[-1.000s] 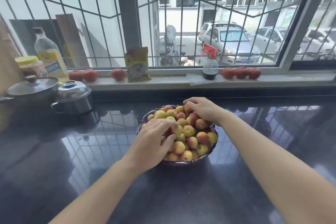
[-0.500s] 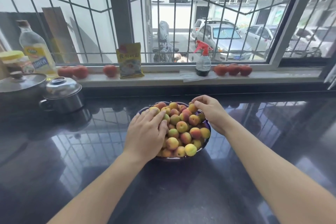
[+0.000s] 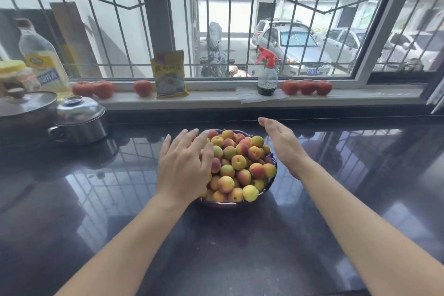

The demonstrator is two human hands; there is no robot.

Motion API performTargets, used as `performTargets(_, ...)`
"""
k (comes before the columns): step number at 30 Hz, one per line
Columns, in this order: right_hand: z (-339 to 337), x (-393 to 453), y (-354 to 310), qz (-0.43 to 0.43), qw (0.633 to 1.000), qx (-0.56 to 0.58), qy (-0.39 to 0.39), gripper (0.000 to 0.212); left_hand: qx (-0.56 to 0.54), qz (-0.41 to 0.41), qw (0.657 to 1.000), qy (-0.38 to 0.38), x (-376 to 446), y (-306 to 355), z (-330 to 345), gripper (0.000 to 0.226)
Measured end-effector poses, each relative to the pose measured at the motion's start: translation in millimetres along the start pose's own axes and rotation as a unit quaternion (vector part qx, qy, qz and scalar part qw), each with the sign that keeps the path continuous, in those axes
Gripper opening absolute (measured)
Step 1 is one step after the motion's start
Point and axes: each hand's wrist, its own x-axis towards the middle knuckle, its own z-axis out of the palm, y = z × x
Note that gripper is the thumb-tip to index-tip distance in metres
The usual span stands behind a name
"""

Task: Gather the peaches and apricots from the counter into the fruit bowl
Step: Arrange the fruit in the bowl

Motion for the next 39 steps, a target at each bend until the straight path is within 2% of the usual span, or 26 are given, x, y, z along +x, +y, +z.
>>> performTargets(3, 5, -30, -6, -0.107, 0.989, -0.097, 0.019, 0.043, -0.137, -0.099, 0.986, -0.011, 11, -16, -14, 0.065)
performTargets(5, 9, -59, -3, -0.213, 0.958, -0.191, 0.015, 0.040, -0.173, -0.123, 0.977, -0.034, 11, -29, -15, 0.066)
performTargets(7, 11, -81, 4, -0.296, 0.912, -0.285, 0.000, 0.035, -0.169, -0.112, 0.978, -0.053, 6, -39, -12, 0.062)
performTargets(11, 7, -91, 5, -0.364, 0.842, -0.397, -0.037, 0.033, -0.212, -0.108, 0.963, -0.124, -7, -47, 0, 0.065)
performTargets(14, 7, -89, 6, -0.397, 0.804, -0.434, -0.091, 0.034, -0.247, -0.140, 0.950, -0.130, -9, -49, 6, 0.059)
performTargets(16, 5, -89, 10, -0.400, 0.813, -0.411, -0.099, 0.036, -0.335, -0.174, 0.916, -0.138, -7, -47, 3, 0.065)
performTargets(18, 4, -87, 5, -0.387, 0.854, -0.340, -0.070, 0.037, -0.433, -0.234, 0.864, -0.108, -5, -48, 1, 0.060)
performTargets(19, 6, -84, -4, -0.378, 0.873, -0.306, -0.048, 0.037, -0.455, -0.259, 0.847, -0.086, -4, -46, -2, 0.053)
performTargets(21, 25, -73, -28, -0.355, 0.893, -0.277, -0.029, 0.038, -0.492, -0.280, 0.821, -0.072, -3, -45, -3, 0.055)
performTargets(22, 40, -68, -41, -0.352, 0.891, -0.285, -0.034, 0.038, -0.506, -0.284, 0.811, -0.070, -3, -46, -1, 0.057)
performTargets(24, 72, -56, -59, -0.379, 0.858, -0.341, -0.054, 0.036, -0.514, -0.285, 0.806, -0.069, -6, -41, -1, 0.053)
performTargets(26, 97, -46, -65, -0.386, 0.821, -0.414, -0.076, 0.035, -0.513, -0.282, 0.808, -0.070, -8, -37, -3, 0.045)
performTargets(28, 103, -41, -61, -0.367, 0.815, -0.441, -0.081, 0.036, -0.505, -0.251, 0.823, -0.077, -12, -36, -5, 0.042)
performTargets(30, 91, -40, -56, -0.341, 0.865, -0.366, -0.042, 0.031, -0.463, -0.173, 0.865, -0.087, -17, -39, -4, 0.041)
performTargets(31, 80, -38, -53, -0.321, 0.890, -0.324, -0.005, 0.026, -0.392, -0.124, 0.906, -0.099, -17, -41, -3, 0.046)
performTargets(32, 66, -34, -48, -0.290, 0.908, -0.301, 0.028, 0.022, -0.282, -0.078, 0.948, -0.122, -16, -42, -3, 0.055)
performTargets(33, 53, -29, -40, -0.244, 0.923, -0.295, 0.046, 0.019, -0.157, -0.028, 0.977, -0.142, -13, -41, -4, 0.065)
performTargets(34, 39, -25, -31, -0.193, 0.933, -0.298, 0.052, 0.020, -0.057, 0.023, 0.985, -0.162, -7, -37, -5, 0.071)
performTargets(36, 20, -21, -15, -0.128, 0.943, -0.302, 0.052, 0.030, 0.025, 0.067, 0.977, -0.203, 8, -26, -8, 0.069)
performTargets(37, 15, -19, -8, -0.111, 0.946, -0.302, 0.041, 0.038, 0.023, 0.052, 0.974, -0.220, 17, -23, -7, 0.063)
performTargets(39, 16, -15, -2, -0.072, 0.950, -0.304, -0.016, 0.049, -0.034, -0.033, 0.969, -0.241, 34, -19, -8, 0.056)
